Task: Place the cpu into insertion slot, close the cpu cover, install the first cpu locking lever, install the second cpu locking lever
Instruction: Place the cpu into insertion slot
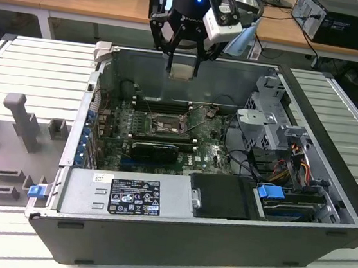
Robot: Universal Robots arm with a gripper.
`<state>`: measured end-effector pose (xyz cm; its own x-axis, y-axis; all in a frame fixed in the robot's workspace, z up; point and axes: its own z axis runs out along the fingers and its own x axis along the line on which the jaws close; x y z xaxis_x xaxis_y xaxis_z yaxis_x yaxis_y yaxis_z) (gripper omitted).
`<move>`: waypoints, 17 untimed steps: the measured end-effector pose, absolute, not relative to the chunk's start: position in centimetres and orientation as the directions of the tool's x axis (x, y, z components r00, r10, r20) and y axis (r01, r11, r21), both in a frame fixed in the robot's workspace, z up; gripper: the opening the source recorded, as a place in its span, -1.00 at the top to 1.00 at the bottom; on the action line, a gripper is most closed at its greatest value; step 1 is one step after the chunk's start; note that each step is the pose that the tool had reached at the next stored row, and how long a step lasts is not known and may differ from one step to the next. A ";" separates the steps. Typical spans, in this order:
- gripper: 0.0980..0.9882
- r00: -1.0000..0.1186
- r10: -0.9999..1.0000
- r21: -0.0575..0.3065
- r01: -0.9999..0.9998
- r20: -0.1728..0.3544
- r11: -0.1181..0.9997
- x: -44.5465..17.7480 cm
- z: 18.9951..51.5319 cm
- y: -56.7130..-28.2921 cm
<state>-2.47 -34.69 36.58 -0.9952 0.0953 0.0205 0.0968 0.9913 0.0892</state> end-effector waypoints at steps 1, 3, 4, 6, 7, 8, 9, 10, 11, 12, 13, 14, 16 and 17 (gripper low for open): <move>0.03 -0.995 0.095 0.089 0.097 0.021 0.991 -2.5 36.6 -34.7; 0.03 -0.995 0.096 0.089 0.098 0.021 0.991 -2.5 36.6 -34.7; 0.03 -0.994 0.105 0.089 0.106 0.021 0.990 -2.5 36.5 -34.7; 0.03 -0.994 0.111 0.089 0.112 0.021 0.990 -2.5 36.5 -34.7; 0.03 -0.993 0.120 0.089 0.121 0.021 0.989 -2.5 36.5 -34.7; 0.03 -0.992 0.127 0.089 0.128 0.021 0.988 -2.5 36.5 -34.7; 0.03 -0.991 0.130 0.089 0.132 0.021 0.987 -2.5 36.5 -34.7; 0.03 -0.991 0.134 0.089 0.135 0.021 0.987 -2.5 36.5 -34.7; 0.03 -0.990 0.139 0.089 0.140 0.021 0.986 -2.5 36.5 -34.7; 0.03 -0.989 0.147 0.089 0.148 0.021 0.985 -2.5 36.5 -34.7; 0.03 -0.988 0.153 0.089 0.154 0.021 0.984 -2.5 36.5 -34.7; 0.03 -0.987 0.158 0.089 0.160 0.021 0.983 -2.5 36.5 -34.7; 0.03 -0.986 0.167 0.089 0.168 0.021 0.982 -2.5 36.5 -34.7; 0.03 -0.985 0.170 0.089 0.171 0.021 0.981 -2.5 36.5 -34.7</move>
<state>-2.47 -34.69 36.55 -0.9853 0.1698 0.0208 0.1709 0.9812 0.0892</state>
